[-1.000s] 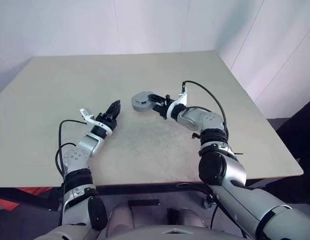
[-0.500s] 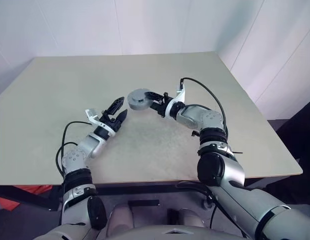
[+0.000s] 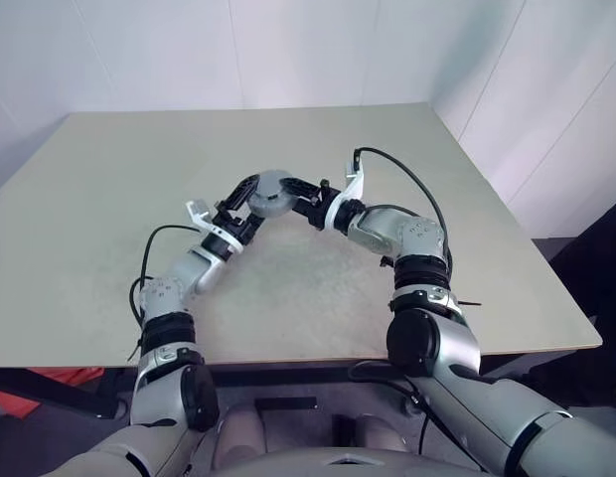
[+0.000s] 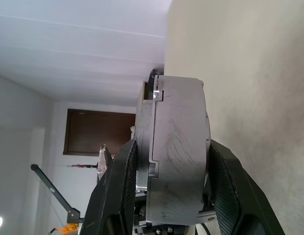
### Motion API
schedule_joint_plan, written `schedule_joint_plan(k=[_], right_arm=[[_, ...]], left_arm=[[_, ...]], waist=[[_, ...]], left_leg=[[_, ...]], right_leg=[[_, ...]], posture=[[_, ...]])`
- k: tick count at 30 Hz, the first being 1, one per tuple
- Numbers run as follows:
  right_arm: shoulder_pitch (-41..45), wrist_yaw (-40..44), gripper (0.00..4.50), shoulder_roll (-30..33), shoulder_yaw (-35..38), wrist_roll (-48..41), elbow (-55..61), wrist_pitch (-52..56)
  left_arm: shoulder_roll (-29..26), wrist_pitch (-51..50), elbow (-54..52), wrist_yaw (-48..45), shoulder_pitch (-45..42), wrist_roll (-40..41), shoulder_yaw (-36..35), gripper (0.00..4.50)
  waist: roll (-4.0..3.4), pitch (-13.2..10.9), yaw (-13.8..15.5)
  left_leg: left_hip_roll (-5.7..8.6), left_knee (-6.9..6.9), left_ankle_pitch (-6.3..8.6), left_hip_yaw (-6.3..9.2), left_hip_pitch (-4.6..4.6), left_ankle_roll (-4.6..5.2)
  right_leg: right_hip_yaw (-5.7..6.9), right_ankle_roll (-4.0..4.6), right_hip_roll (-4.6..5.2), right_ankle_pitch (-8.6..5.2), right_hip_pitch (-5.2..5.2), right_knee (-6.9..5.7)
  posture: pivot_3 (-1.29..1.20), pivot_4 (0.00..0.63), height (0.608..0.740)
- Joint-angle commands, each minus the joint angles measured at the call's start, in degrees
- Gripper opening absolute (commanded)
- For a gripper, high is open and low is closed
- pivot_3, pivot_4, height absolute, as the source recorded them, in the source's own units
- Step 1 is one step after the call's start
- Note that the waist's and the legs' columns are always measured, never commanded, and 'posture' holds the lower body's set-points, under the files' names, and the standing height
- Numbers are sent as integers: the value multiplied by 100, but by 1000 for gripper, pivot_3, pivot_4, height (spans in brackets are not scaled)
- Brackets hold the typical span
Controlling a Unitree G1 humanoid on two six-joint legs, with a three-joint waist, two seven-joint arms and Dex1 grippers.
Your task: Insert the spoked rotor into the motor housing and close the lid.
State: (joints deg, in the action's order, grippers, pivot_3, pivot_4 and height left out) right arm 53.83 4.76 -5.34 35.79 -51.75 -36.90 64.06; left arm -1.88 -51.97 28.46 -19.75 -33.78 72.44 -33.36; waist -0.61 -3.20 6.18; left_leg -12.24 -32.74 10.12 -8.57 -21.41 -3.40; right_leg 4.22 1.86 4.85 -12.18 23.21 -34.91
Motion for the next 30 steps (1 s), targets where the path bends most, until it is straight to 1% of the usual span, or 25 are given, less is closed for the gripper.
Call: schedule_joint_plan(k=[1, 3, 7, 8, 12, 16, 19, 23, 26, 28, 30], right_arm=[[179, 86, 2013, 1, -33, -261, 342, -85], [173, 84, 2013, 17, -53, -266, 343, -102], [152, 97, 2013, 35, -101, -274, 363, -115], [148, 100, 2013, 36, -111, -276, 369, -117], [113, 96, 2013, 33, -151, -286, 424, -112], [22, 322, 2013, 67, -372, -176, 559, -180], [-78, 474, 3006, 28, -533, -166, 819, -284], [-129, 268, 4321, 37, -889, 506, 853, -1223], [-109, 185, 4321, 47, -931, 658, 741, -1561], [-89, 110, 4321, 63, -914, 737, 624, -1725], [-86, 112, 4321, 91, -917, 761, 553, -1806]], left_arm=[[-29, 215, -27, -212, -142, -63, -6, 4301], [-42, 256, -29, -251, -109, -84, -17, 3846], [21, 263, -160, -170, -78, -53, -35, 2430], [41, 258, -198, -149, -73, -43, -35, 2220], [93, 142, -290, -13, -49, 13, -10, 2185], [108, 66, -322, 82, -34, 57, 5, 2185], [107, 119, -364, 100, 8, 29, -1, 2185], [24, 147, -388, 45, 95, -122, 73, 2185], [-15, 439, -425, -51, 160, -404, 147, 2185], [-66, 966, -322, -8, 155, -742, 104, 2185], [-154, 1580, -40, 139, 74, -997, -99, 2185]], waist=[[1, 0, -5], [1, 0, -4], [1, 0, -2], [1, 0, 0], [1, -1, 0], [1, -1, 3], [1, -1, 9], [1, -1, 6], [2, -1, 6], [2, -1, 4], [2, -1, -12]], left_leg=[[0, 0, 0, 0, 0, 0], [-1, 0, 0, 0, 0, 0], [0, -1, 0, 0, 0, 0], [0, -1, 0, 0, 0, 0], [0, -1, 0, 1, 0, 0], [0, -2, 0, 1, 0, 0], [0, -2, 0, 1, 0, 0], [0, -3, 0, 1, 1, 0], [0, -3, 0, 1, 2, 0], [0, -3, 0, 1, 2, 0], [-1, -4, 0, 2, 2, 0]], right_leg=[[0, 0, 0, 0, 0, 0], [0, 0, 0, 0, 0, 0], [0, 0, 0, 0, 0, -1], [0, 0, 0, 0, 0, -1], [0, 0, 0, 0, 0, -2], [0, 0, 0, 0, 0, -2], [0, 0, 0, 1, 0, -2], [0, 0, 0, 1, -1, -3], [0, 0, 0, 1, -2, -3], [0, -1, 0, 1, -2, -3], [0, -1, 0, 1, -2, -4]], posture=[[0, 0, 740], [0, 0, 740], [0, 0, 740], [0, 0, 740], [0, 0, 740], [0, 0, 740], [0, 0, 740], [0, 0, 740], [0, 0, 740], [0, 0, 740], [0, 0, 740]])
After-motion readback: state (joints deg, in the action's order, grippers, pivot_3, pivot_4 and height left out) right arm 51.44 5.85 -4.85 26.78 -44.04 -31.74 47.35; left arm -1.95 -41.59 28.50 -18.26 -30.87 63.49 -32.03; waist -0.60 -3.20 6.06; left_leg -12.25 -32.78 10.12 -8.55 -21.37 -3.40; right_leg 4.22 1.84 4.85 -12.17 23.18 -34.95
